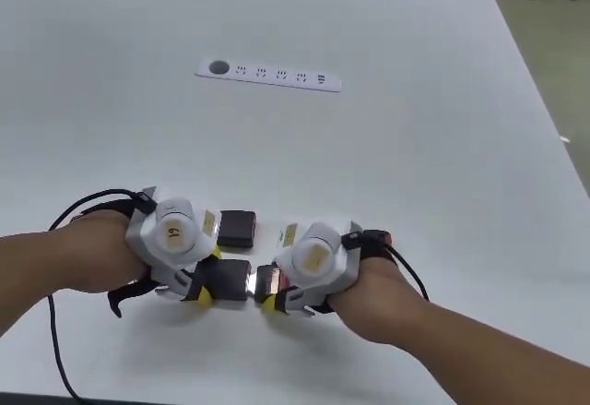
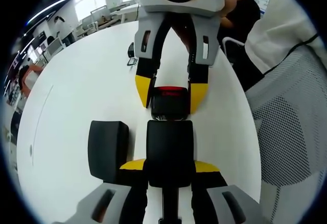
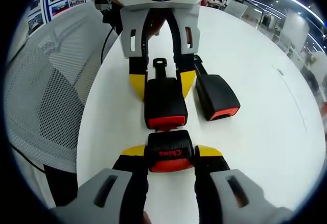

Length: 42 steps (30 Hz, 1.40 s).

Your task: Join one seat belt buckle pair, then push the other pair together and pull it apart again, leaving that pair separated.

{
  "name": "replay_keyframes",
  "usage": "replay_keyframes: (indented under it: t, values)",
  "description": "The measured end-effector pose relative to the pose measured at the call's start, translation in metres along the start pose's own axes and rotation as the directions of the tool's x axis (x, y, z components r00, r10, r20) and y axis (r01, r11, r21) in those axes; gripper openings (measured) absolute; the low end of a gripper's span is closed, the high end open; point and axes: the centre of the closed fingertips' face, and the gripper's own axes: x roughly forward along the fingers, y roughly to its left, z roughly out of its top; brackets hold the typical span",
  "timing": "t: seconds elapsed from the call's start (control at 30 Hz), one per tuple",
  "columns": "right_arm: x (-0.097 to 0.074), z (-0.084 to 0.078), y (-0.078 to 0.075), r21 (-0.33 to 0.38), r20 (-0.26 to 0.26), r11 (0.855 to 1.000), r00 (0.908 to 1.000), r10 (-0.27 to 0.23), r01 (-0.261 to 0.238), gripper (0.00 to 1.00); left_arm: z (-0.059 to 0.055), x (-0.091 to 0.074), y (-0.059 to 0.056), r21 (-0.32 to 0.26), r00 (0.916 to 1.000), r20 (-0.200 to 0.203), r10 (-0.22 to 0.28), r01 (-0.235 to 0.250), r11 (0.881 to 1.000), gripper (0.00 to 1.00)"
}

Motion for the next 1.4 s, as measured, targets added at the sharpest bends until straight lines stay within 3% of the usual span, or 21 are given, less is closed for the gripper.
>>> replay_keyframes:
  t: [0.53,0.97,1.4]
  values:
    - [0.0005,0.0002,-0.0015,0.006,0.002,1.000,1.0000,0.005,-0.005,0.33,0.0009,-0.0016,0.0007,-0.001,1.0000,0.003,0.001,-0.001,1.000,0.33]
    - [0.0014,-0.0023,-0.0035,-0.016,-0.038,1.000,0.9992,0.010,-0.010,0.31,-0.0019,-0.0023,0.0026,-0.012,1.0000,0.003,-0.005,0.005,1.000,0.31]
    - [0.0012,-0.0034,-0.0042,-0.003,-0.026,1.000,0.9997,0.002,-0.002,0.32,-0.0006,-0.0018,0.0015,-0.035,1.0000,-0.004,0.002,-0.002,0.999,0.32]
